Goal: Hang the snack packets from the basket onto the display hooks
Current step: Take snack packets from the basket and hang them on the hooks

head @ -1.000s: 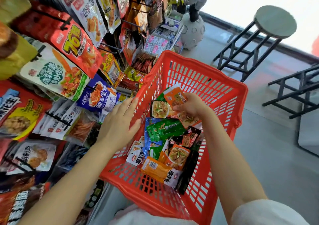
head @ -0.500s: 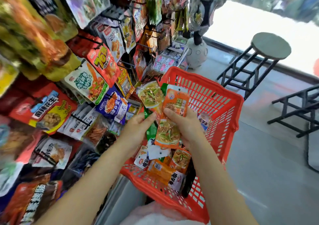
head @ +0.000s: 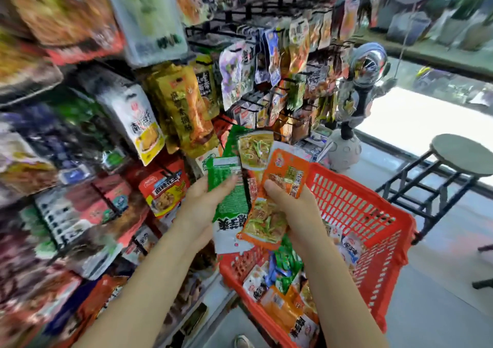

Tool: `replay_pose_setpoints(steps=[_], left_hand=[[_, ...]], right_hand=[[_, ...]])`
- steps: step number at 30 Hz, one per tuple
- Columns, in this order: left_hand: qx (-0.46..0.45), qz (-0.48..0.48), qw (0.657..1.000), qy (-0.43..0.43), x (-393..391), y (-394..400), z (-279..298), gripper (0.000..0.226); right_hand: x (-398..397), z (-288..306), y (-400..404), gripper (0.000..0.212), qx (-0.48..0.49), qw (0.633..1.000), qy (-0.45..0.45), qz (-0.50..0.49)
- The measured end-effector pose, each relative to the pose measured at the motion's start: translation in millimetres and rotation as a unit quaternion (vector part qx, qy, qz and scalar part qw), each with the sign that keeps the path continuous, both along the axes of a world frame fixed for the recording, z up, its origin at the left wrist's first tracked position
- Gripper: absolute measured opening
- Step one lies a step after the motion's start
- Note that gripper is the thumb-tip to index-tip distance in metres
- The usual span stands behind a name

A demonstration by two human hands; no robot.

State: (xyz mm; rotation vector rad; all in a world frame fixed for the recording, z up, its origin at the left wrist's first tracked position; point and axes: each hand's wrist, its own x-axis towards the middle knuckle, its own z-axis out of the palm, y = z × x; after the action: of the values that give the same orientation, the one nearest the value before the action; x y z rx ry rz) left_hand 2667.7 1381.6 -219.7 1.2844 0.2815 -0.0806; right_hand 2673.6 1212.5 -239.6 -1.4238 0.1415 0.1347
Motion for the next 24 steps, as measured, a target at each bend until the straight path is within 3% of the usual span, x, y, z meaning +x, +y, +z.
replay_pose_setpoints(steps=[1, 3, 6, 9, 12, 15, 17, 21, 22, 24], left_hand=[[0.004, 0.013, 1.0, -0.014, -4, 5, 6, 0.051], [0.017, 0.044, 0.998, -0.041, -11, 14, 21, 0.064], [0.022, 0.075, 0.993, -0.088, -20, 31, 50, 0.053], [0.025, 0.091, 0.989, -0.114, -30, 52, 78, 0.06], [0.031, 0.066, 0.985, -0.159, -42, 75, 103, 0.025], [0.041, 0.119, 0.972, -0.199, -55, 97, 134, 0.02], [0.037, 0.159, 0.962, -0.219, -64, 107, 158, 0.033], [0.029, 0.188, 0.962, -0.196, -77, 119, 200, 0.097], [0.013, 0.187, 0.963, -0.195, -80, 124, 209, 0.094], [-0.007, 0.185, 0.962, -0.202, -86, 134, 231, 0.061]], right_hand=[[-1, 7, 8, 0.032, 0.013, 1.0, -0.008, -0.002], [-4, 24, 25, 0.028, 0.031, 0.999, -0.026, 0.016], [-12, 49, 54, 0.036, 0.029, 0.995, -0.058, 0.075], [-18, 77, 77, 0.031, 0.018, 0.992, -0.105, 0.067], [-16, 107, 95, 0.029, 0.03, 0.988, -0.144, 0.042], [-16, 139, 116, 0.019, 0.044, 0.978, -0.199, 0.051], [-20, 160, 132, 0.013, 0.056, 0.965, -0.241, 0.084], [-28, 201, 169, 0.03, 0.033, 0.927, -0.348, 0.137], [-30, 210, 178, 0.036, 0.027, 0.915, -0.374, 0.147], [-34, 225, 195, 0.049, 0.013, 0.892, -0.42, 0.168]])
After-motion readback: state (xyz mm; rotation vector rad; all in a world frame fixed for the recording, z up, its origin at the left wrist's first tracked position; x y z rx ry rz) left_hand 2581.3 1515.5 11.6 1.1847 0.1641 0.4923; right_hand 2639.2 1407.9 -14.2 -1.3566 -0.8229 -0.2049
